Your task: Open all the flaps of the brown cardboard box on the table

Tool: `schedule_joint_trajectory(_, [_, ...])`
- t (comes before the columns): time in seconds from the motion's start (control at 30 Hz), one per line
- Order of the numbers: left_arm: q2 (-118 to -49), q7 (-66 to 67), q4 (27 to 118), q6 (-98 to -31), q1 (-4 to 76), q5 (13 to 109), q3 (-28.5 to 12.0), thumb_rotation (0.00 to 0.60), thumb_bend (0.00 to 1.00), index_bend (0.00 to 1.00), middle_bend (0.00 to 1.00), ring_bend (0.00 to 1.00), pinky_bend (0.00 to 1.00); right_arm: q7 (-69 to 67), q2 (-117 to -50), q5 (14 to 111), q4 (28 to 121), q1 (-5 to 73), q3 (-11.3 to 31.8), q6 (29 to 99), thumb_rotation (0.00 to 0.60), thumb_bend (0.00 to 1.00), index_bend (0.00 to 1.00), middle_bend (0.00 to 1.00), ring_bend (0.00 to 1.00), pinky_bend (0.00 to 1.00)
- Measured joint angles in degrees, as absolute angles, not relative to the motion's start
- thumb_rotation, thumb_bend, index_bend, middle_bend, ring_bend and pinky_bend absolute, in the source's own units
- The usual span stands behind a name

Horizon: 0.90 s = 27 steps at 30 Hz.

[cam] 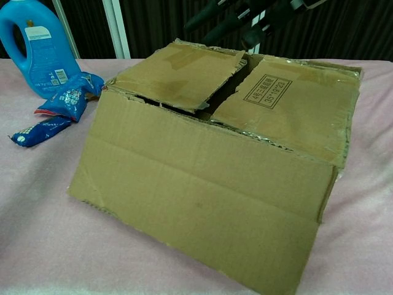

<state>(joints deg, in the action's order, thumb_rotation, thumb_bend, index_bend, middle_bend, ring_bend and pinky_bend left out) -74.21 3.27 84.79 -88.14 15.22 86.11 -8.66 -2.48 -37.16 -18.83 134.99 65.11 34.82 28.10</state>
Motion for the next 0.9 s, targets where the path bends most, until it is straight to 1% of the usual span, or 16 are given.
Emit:
schedule_joint_trajectory(0.07, [-74.1, 3.3, 84.9, -88.1, 15.3, 86.1, -8.8, 0.6, 0.19, 0.0, 0.0, 0.0, 0.0, -2.4, -37.3, -16.6, 135.0, 64.6, 34.0, 29.7, 0.6, 0.78, 0.05, 0.19, 0.34, 0.46])
schedule_joint_trajectory(0.13, [-74.1, 3.3, 85.1, -88.0, 15.3, 86.0, -8.9, 0.6, 0.19, 0.0, 0.0, 0.0, 0.0, -1.9, -37.9, -12.6, 135.0, 63.6, 32.9, 32.5, 0.6, 0.65, 0.05, 0.19, 0.33, 0.36])
schedule_joint_trajectory(0.23, [-73.9, 3.4, 85.5, -87.8, 15.3, 85.8, -9.0, 0.6, 0.19, 0.0, 0.0, 0.0, 0.0, -1.0, -39.2, -5.5, 135.0, 61.7, 31.0, 37.3, 0.6, 0.5, 0.05, 0.15, 0.28, 0.29])
schedule_joint_trajectory(0.27, [-73.8, 3.5, 85.6, -87.7, 15.4, 85.7, -9.0, 0.6, 0.19, 0.0, 0.0, 0.0, 0.0, -0.6, -39.7, -3.1, 135.0, 61.0, 30.3, 39.0, 0.6, 0.47, 0.05, 0.14, 0.27, 0.29])
schedule_joint_trajectory(0.33, [-73.7, 3.7, 85.9, -87.5, 15.4, 85.6, -9.0, 0.6, 0.19, 0.0, 0.0, 0.0, 0.0, 0.1, -41.1, 2.8, 135.0, 58.9, 28.6, 43.1, 0.6, 0.41, 0.03, 0.09, 0.2, 0.26])
schedule_joint_trajectory(0.37, [-73.6, 3.8, 86.0, -87.3, 15.4, 85.6, -8.9, 0.6, 0.19, 0.0, 0.0, 0.0, 0.0, 0.4, -41.8, 5.6, 135.0, 57.8, 27.8, 45.0, 0.6, 0.39, 0.02, 0.07, 0.18, 0.26])
schedule_joint_trajectory(0.43, [-73.4, 4.2, 86.3, -86.9, 15.5, 85.6, -8.8, 0.6, 0.19, 0.0, 0.0, 0.0, 0.0, 1.3, -43.3, 12.2, 135.0, 55.0, 25.7, 49.9, 0.6, 0.36, 0.0, 0.02, 0.09, 0.24])
schedule_joint_trajectory(0.5, [-73.1, 4.5, 86.7, -86.3, 15.6, 85.7, -8.5, 0.6, 0.19, 0.0, 0.0, 0.0, 0.0, 2.3, -44.9, 19.2, 135.0, 51.5, 23.0, 55.8, 0.6, 0.34, 0.0, 0.0, 0.02, 0.23])
schedule_joint_trajectory(0.53, [-72.8, 4.8, 87.0, -85.8, 15.8, 85.7, -8.4, 0.6, 0.19, 0.0, 0.0, 0.0, 0.0, 2.8, -45.6, 22.3, 135.0, 49.9, 21.7, 58.5, 0.6, 0.34, 0.0, 0.0, 0.0, 0.23])
schedule_joint_trajectory(0.67, [-71.7, 6.4, 88.5, -83.9, 16.7, 86.0, -8.1, 0.6, 0.19, 0.0, 0.0, 0.0, 0.0, 6.6, -48.6, 36.0, 134.2, 42.2, 15.0, 71.6, 0.6, 0.34, 0.0, 0.0, 0.0, 0.23])
schedule_joint_trajectory(0.7, [-71.4, 6.8, 88.9, -83.5, 17.0, 86.1, -8.1, 0.6, 0.19, 0.0, 0.0, 0.0, 0.0, 8.0, -49.6, 40.2, 133.2, 39.8, 12.7, 75.6, 0.6, 0.34, 0.0, 0.0, 0.0, 0.23])
schedule_joint_trajectory(0.8, [-70.3, 7.6, 90.7, -81.8, 18.1, 86.3, -8.3, 0.6, 0.19, 0.0, 0.0, 0.0, 0.0, 10.8, -52.4, 50.1, 128.8, 33.8, 7.5, 84.2, 0.6, 0.34, 0.0, 0.0, 0.0, 0.23])
schedule_joint_trajectory(0.9, [-68.9, 8.7, 92.7, -79.5, 19.4, 86.4, -8.5, 0.6, 0.23, 0.0, 0.0, 0.0, 0.0, 11.9, -55.2, 56.9, 121.9, 28.6, 3.6, 89.3, 0.6, 0.35, 0.0, 0.0, 0.0, 0.23])
